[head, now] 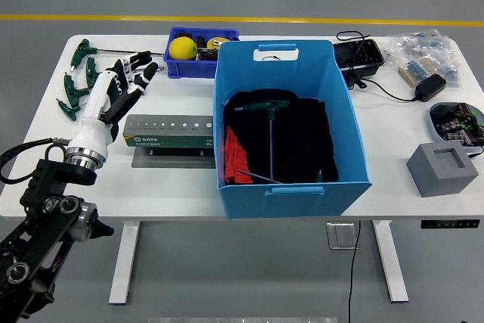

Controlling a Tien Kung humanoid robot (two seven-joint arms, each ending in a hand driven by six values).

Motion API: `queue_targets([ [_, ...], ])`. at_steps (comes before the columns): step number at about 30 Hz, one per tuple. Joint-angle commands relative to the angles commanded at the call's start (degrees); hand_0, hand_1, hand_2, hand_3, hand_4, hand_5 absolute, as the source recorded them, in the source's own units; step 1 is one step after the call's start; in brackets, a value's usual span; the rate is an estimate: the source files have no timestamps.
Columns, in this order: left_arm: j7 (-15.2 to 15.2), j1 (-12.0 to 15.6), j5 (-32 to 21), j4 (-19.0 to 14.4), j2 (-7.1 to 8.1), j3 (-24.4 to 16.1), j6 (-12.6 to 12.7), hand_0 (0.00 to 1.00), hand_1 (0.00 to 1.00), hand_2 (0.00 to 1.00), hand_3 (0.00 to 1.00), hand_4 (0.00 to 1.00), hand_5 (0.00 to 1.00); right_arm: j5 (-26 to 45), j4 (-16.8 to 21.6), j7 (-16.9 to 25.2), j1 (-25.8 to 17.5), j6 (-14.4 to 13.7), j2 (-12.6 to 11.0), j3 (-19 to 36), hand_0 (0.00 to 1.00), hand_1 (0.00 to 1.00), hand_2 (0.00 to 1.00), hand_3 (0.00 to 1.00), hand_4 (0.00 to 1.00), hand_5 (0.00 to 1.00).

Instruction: Lift tool from toolbox,place it in box,lift tool from toolbox,place it in box

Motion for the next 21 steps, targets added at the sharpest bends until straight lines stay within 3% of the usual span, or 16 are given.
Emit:
queue_targets([
  [8, -0.22, 3.05, 2.22, -0.81, -1.35, -2.94, -1.76, 0.734, 0.724, 0.828, 0.769, 0.934, 0.781, 0.17, 0.06, 0.04, 0.08, -0.03, 0.05, 0.01, 0.679, 0.664, 0.720, 0.568, 0.769, 0.697],
  [21, -1.24, 3.23, 3.74, -2.03, -2.57, -6.08, -1.62, 0.739, 0.727, 0.825, 0.770, 0.931, 0.787, 0.00, 0.19, 0.03, 0.50, 0.30, -0.15, -0.28, 0.681, 0.663, 0.720, 0.568, 0.767, 0.697],
])
